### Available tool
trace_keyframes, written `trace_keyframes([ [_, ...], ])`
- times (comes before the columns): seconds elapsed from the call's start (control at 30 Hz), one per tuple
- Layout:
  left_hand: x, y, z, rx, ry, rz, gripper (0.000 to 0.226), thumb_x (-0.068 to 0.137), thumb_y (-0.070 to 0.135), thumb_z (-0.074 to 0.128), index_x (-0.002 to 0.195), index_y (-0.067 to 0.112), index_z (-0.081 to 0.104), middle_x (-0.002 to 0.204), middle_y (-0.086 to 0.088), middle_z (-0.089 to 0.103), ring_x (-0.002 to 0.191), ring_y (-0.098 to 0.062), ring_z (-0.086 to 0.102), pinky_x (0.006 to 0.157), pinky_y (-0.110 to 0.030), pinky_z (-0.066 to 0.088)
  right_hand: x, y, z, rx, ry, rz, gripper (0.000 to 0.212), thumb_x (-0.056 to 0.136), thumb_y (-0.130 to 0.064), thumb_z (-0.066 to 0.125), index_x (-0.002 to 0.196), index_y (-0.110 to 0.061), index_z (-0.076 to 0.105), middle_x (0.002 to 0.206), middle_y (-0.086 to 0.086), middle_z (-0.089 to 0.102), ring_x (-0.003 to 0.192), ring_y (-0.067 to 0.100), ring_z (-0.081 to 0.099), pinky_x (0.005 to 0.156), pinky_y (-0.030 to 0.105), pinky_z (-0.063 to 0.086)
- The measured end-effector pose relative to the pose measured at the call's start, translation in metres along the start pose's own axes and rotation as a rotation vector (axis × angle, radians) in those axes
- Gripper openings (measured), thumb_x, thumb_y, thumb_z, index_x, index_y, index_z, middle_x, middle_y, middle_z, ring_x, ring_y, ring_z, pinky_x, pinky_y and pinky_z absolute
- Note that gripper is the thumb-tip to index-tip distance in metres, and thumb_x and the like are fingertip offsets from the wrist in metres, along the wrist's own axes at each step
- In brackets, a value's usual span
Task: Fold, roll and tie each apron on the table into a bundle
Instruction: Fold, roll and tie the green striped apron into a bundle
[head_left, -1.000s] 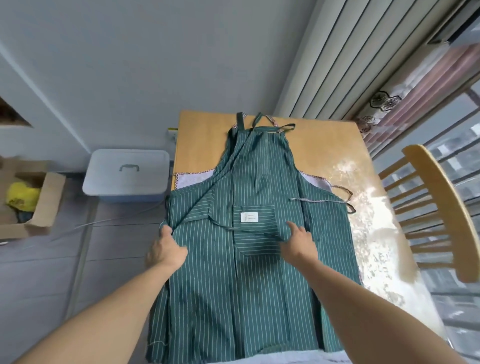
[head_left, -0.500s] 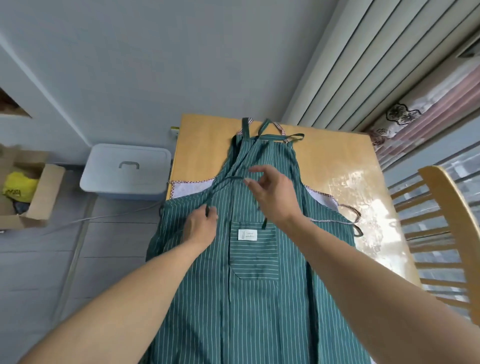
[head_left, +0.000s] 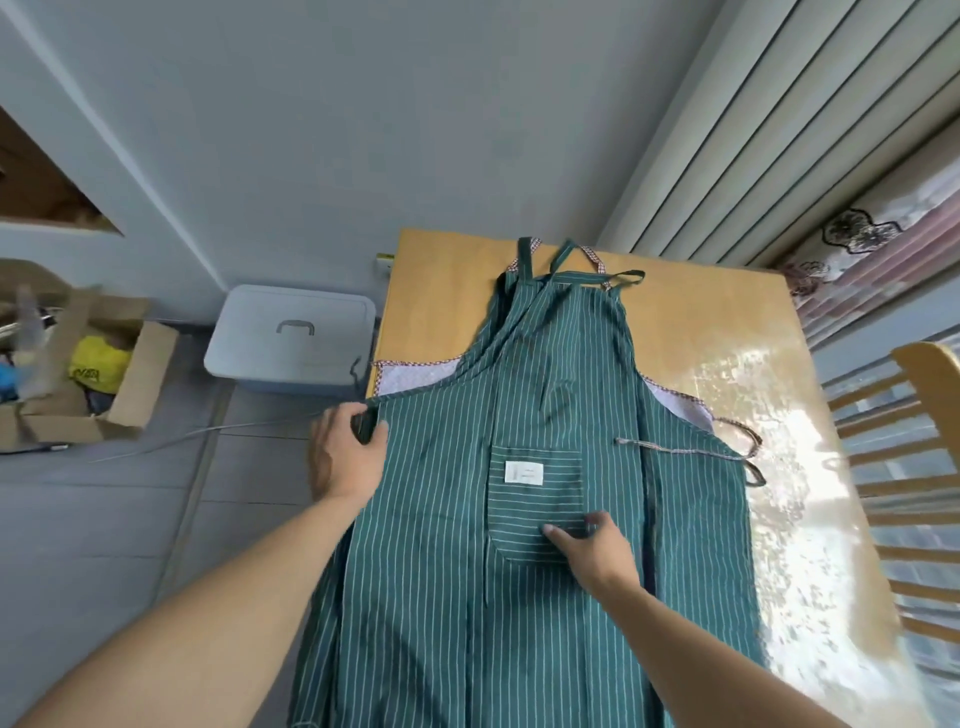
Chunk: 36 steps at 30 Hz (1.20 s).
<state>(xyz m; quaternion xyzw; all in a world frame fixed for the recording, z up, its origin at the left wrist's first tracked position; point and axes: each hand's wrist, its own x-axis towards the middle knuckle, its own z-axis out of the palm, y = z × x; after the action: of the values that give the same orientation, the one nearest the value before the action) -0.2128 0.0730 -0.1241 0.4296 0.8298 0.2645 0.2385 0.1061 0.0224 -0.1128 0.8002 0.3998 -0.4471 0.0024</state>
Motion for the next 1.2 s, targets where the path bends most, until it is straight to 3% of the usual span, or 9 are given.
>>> trace_keyframes([
  [0.2,-0.056,0.01,0.033,0.253,-0.266,0.399,0.067,0.088,0.046,0.07,0.146,0.022,0.047,0.156,0.001,0.038,0.146,-0.02,0.032,0.123,-0.041,0.024,-0.021,0.019,0.007,0.208,-0.201,0.071,0.033,0.087,-0.034,0.08,0.107,-0.014,0.063,0.116,0.004,0.072,0.087,0.008,0.063,0.097,0.031,0.05],
  [0.33,-0.087,-0.001,0.043,0.429,-0.511,0.549,0.089,0.089,0.06,0.062,0.16,0.03,0.017,0.169,0.005,0.004,0.156,-0.017,-0.004,0.124,-0.041,-0.007,-0.034,0.034,-0.01,0.331,-0.173,0.101,0.078,0.073,-0.05,0.086,0.129,-0.004,0.057,0.107,0.007,0.074,0.089,0.02,0.071,0.084,0.036,0.059],
  [0.47,-0.108,-0.006,0.045,0.542,-0.584,0.497,0.088,0.093,0.051,0.063,0.161,0.028,0.013,0.17,0.0,-0.006,0.156,-0.021,-0.011,0.126,-0.046,-0.005,-0.055,0.057,-0.018,0.151,-0.289,0.114,0.117,0.066,-0.069,0.083,0.154,-0.006,0.036,0.151,0.013,0.05,0.13,0.029,0.053,0.097,0.038,0.05],
  [0.6,-0.118,-0.014,0.042,0.577,-0.688,0.482,0.113,0.078,0.061,0.074,0.161,0.031,0.004,0.168,0.002,-0.016,0.154,-0.022,-0.017,0.125,-0.052,-0.006,-0.063,0.11,0.008,-0.022,-0.521,0.215,0.144,0.034,-0.081,0.088,0.153,-0.016,0.038,0.155,0.007,0.046,0.142,0.029,0.045,0.117,0.048,0.039],
  [0.7,-0.125,-0.015,0.038,0.644,-0.768,0.515,0.129,0.068,0.066,0.08,0.161,0.033,-0.004,0.166,0.001,-0.025,0.152,-0.023,-0.024,0.122,-0.059,-0.008,-0.099,0.11,0.017,-0.026,-0.528,0.304,0.109,0.065,-0.049,0.088,0.151,-0.007,0.034,0.146,0.015,0.053,0.134,0.035,0.054,0.109,0.047,0.049],
  [0.8,-0.139,-0.012,0.037,0.72,-0.847,0.597,0.136,0.065,0.065,0.083,0.159,0.035,-0.011,0.162,-0.002,-0.034,0.149,-0.025,-0.032,0.121,-0.062,-0.011,-0.106,0.119,0.015,0.169,-0.503,0.355,0.099,0.063,-0.02,0.092,0.145,-0.007,0.037,0.129,0.019,0.057,0.103,0.038,0.071,0.081,0.042,0.063],
  [0.9,-0.161,-0.012,0.04,0.801,-0.918,0.652,0.144,0.063,0.061,0.086,0.157,0.035,-0.02,0.156,-0.004,-0.043,0.144,-0.03,-0.04,0.116,-0.064,-0.019,-0.111,0.119,0.009,0.185,-0.483,0.287,0.118,0.068,-0.027,0.093,0.16,-0.012,0.02,0.155,0.021,0.038,0.115,0.037,0.06,0.086,0.041,0.062],
  [1.03,-0.174,-0.027,0.039,0.842,-0.924,0.687,0.152,0.059,0.059,0.089,0.154,0.036,-0.027,0.153,-0.004,-0.048,0.14,-0.03,-0.044,0.117,-0.061,-0.021,-0.101,0.115,0.003,0.427,-0.287,0.167,0.076,0.09,-0.04,0.073,0.153,-0.016,0.039,0.156,0.011,0.043,0.135,0.034,0.047,0.109,0.046,0.045],
  [1.2,-0.164,-0.045,0.024,0.853,-0.969,0.757,0.157,0.055,0.06,0.09,0.15,0.04,-0.033,0.151,-0.002,-0.051,0.139,-0.027,-0.047,0.117,-0.057,-0.023,-0.082,0.094,0.012,0.588,-0.152,0.191,0.058,0.094,-0.026,0.072,0.147,-0.019,0.049,0.143,0.011,0.055,0.129,0.032,0.049,0.098,0.044,0.044],
])
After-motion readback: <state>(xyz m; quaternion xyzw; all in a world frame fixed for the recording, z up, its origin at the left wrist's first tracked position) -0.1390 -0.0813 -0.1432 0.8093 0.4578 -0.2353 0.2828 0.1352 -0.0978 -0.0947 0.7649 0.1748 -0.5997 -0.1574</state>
